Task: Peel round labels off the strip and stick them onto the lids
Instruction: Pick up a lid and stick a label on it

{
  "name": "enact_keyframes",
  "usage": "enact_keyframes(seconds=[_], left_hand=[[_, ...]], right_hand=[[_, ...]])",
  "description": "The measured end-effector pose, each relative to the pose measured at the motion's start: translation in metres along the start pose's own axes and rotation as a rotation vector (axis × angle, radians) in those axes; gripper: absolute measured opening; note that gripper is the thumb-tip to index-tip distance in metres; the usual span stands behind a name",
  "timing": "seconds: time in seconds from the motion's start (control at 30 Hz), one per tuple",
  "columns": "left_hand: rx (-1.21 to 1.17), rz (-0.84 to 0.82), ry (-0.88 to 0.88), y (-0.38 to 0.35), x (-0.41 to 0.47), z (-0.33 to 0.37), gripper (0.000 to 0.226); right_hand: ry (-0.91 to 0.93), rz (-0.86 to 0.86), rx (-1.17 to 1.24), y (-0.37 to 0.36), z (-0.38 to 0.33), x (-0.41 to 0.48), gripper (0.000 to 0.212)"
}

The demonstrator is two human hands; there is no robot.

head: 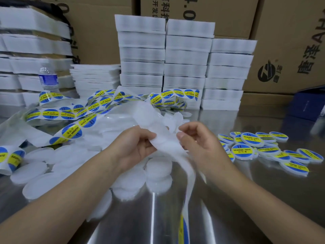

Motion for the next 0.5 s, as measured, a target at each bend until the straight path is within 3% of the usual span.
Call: enact_keyframes(seconds=[0.1,0.2,0.27,0.33,0.43,0.5], left_hand=[[-0.246,-0.062,0.054,-0.005,-0.003,0.0,0.033],[-0.471,-0.109,0.077,-0.007,-0.007,0.002,0.025],[-0.565,-0.14,0.104,-0.007,-0.008,0.002,0.023],[-0.586,-0.142,0.11,-0.008,-0.009,0.002,0.025],[-0.558,-0.141,0.105,-0.008,-0.01,0.004,0.06],[-0.529,-0.176,0.12,-0.01,-0.01,0.004,0.059]], right_hand=[[-0.413,-0.067,0.208,-0.004,0.015,0.002,0.039],[-0.715,-0.397,0.481,-0.019,0.017,-0.011,0.069],[-0.771,-0.611,0.526,-0.028,0.015,-0.023,0.064],[-0.743,-0.701,0.515,-0.031,0.013,-0.028,0.048],[-0.664,-0.715,0.481,-0.031,0.01,-0.029,0.032],[-0.656,-0.666,0.488,-0.027,0.01,-0.026,0.028]])
Point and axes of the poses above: each hand's wrist, its own x-axis towards the middle knuckle, its own y-axis out of the back of the hand, z = x × y, the point moved 4 cm from there along x, towards the middle knuckle, and after that the axes turned 5 degrees about z, right-handed, at the moved point
